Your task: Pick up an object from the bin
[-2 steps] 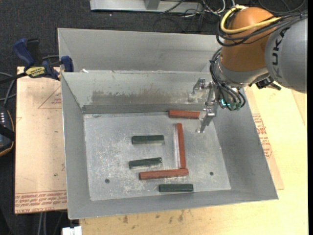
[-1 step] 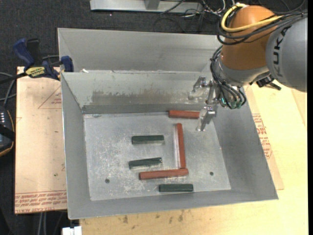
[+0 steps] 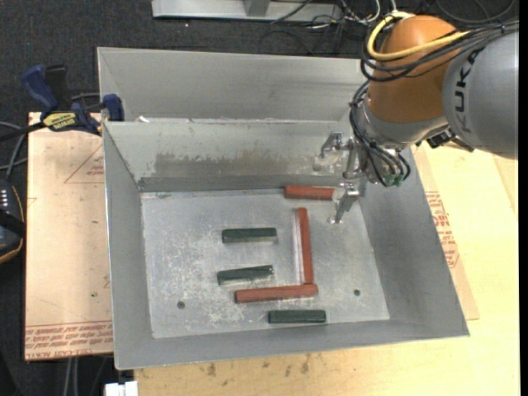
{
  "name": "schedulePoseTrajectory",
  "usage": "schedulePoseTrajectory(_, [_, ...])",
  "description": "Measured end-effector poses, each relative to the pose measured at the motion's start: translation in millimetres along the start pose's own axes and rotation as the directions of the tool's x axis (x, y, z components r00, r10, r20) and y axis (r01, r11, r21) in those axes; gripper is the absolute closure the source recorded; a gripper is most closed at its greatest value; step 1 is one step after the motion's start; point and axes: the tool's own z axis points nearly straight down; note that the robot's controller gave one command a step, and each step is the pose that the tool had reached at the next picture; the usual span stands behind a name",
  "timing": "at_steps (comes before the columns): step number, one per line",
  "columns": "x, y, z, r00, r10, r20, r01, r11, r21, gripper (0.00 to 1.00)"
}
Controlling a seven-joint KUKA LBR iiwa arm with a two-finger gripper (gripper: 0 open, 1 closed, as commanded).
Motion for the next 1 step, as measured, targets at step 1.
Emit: schedulePoseTrajectory(1, [8.8, 65.5, 75.6, 0.998, -0.061, -0.006, 0.061, 0.998, -0.002, 0.0])
